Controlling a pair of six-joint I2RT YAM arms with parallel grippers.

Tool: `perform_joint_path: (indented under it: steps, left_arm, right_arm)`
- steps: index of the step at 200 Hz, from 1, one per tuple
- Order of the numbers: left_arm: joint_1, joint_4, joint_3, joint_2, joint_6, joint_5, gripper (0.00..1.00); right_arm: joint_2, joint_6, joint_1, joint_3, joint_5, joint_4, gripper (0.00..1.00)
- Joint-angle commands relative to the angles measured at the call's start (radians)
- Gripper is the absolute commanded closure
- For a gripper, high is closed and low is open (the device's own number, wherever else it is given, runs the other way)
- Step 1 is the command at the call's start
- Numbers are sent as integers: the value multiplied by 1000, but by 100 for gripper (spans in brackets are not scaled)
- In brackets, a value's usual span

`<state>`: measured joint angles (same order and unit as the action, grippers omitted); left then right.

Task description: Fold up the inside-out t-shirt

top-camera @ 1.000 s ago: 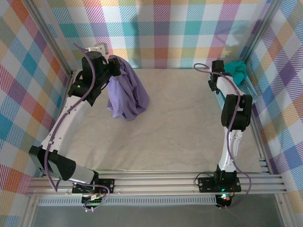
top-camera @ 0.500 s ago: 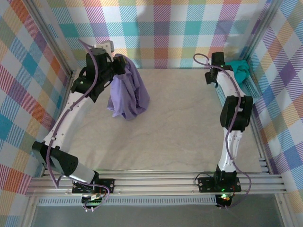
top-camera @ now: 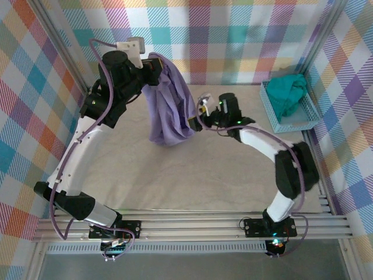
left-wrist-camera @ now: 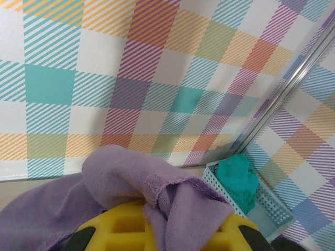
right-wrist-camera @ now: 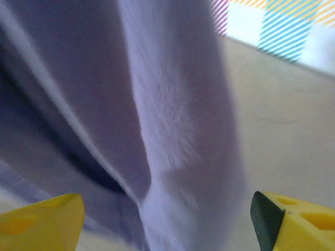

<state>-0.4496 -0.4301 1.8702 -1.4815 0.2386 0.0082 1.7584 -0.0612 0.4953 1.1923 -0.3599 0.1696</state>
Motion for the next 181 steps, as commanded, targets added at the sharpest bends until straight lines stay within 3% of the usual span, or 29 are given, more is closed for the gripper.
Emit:
perform_joint_path:
  steps: [1,15,23,39,61,84,107,131,154,168,181]
  left_arm:
    - [-3,19,23,30,-6,12,100]
    - [-3,9,21,36,-10,-18,100]
    - [-3,1,20,39,-17,-51,100]
    - [-3,-17,21,48,-45,-142,100]
    - [-1,-24,21,69,-97,-252,100]
    - [-1,-4,15,115,-142,-284,98]
    - [0,45,-39,167,-150,-314,96]
    - [11,86,-138,189,-134,-371,96]
    - [54,63,-241,159,-108,-440,91]
    - [103,53,-300,102,-81,-495,81]
    - [153,38,-315,0,-61,-515,55]
  right_arm:
    - [107,127,35,38,-10,241,31]
    - [102,135,34,32,61,256,59]
    - [67,116,33,4,90,264,68]
    - [-30,57,21,-30,101,198,81]
    - [-187,-22,-14,-26,107,12,90]
    - [-354,-29,-89,40,30,-193,92]
    - [-422,-81,-115,152,17,-357,94]
    - [-407,-86,-134,256,49,-457,94]
    - [-302,-48,-153,333,97,-553,90]
    - [-197,20,-154,379,146,-600,81]
    - [-44,73,-156,467,240,-648,73]
